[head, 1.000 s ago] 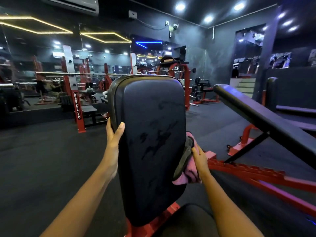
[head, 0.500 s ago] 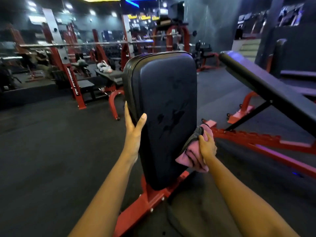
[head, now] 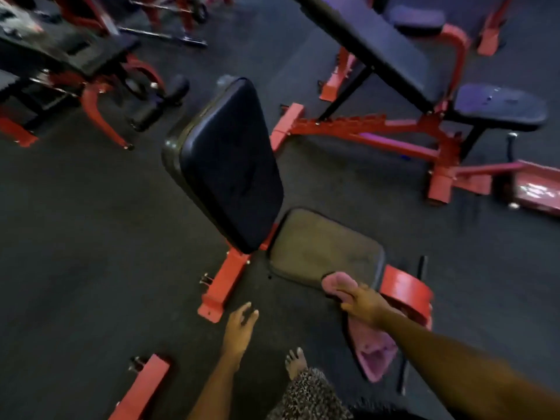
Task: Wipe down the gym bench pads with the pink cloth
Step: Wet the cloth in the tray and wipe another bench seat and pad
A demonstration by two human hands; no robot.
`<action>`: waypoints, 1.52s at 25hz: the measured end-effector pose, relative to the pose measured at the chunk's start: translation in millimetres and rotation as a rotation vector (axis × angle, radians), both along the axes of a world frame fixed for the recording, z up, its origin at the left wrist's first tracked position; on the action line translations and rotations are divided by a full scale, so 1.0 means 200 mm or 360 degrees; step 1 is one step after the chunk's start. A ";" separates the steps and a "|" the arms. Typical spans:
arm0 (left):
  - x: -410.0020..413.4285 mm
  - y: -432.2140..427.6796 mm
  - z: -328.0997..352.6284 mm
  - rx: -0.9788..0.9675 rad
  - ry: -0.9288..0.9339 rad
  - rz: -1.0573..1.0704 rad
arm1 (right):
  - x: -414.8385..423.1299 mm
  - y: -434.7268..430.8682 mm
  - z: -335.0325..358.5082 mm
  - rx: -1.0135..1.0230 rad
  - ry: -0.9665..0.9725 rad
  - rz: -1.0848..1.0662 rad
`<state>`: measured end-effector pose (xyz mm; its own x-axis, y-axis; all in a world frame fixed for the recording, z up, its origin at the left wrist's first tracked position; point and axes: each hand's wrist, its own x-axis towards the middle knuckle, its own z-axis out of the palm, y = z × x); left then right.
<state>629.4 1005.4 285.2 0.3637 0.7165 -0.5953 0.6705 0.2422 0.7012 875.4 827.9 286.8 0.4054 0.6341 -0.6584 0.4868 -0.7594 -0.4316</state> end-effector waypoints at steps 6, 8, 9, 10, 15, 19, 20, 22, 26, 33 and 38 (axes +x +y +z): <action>0.45 -0.26 0.04 0.0176 0.0180 -0.0980 | 0.05 -0.90 0.19 -0.0126 -0.0227 -0.0326; 0.70 -0.42 0.11 0.0315 0.0111 -0.1180 | 0.03 -1.19 0.21 -0.0115 -0.0300 -0.0559; 0.81 -0.55 0.14 0.0371 0.0068 -0.1261 | -0.01 -1.36 0.23 -0.0092 -0.0293 -0.0650; 0.92 -0.69 0.16 0.0411 0.0029 -0.1343 | -0.04 -1.53 0.24 -0.0082 -0.0248 -0.0732; 1.28 -1.53 0.15 0.0317 -0.0115 -0.1796 | -0.11 -2.34 0.30 -0.0046 -0.0276 -0.1063; 1.36 -2.22 0.13 0.0171 -0.0049 -0.2387 | -0.22 -2.92 0.34 -0.0101 -0.0333 -0.1354; 1.38 -2.37 0.15 0.0145 -0.0030 -0.2514 | -0.25 -3.04 0.34 -0.0114 -0.0334 -0.1399; 1.44 -2.60 0.16 0.0129 -0.0014 -0.2690 | -0.28 -3.24 0.31 -0.0148 -0.0313 -0.1471; 1.66 -2.77 0.16 0.0154 0.0031 -0.2744 | -0.14 -3.46 0.25 -0.0204 -0.0248 -0.1494; 2.33 -2.54 0.12 0.0075 0.0042 -0.1946 | 0.94 -3.48 0.20 -0.0078 -0.0323 -0.1302; 2.92 -2.29 0.30 0.0065 -0.0033 -0.1131 | 2.04 -3.26 0.33 0.0121 -0.0439 -0.0989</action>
<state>1214.1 547.5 344.7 0.7621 0.3236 -0.5608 0.6429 -0.2754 0.7147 1284.1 175.3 352.1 0.8557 0.2697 -0.4417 0.0699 -0.9059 -0.4178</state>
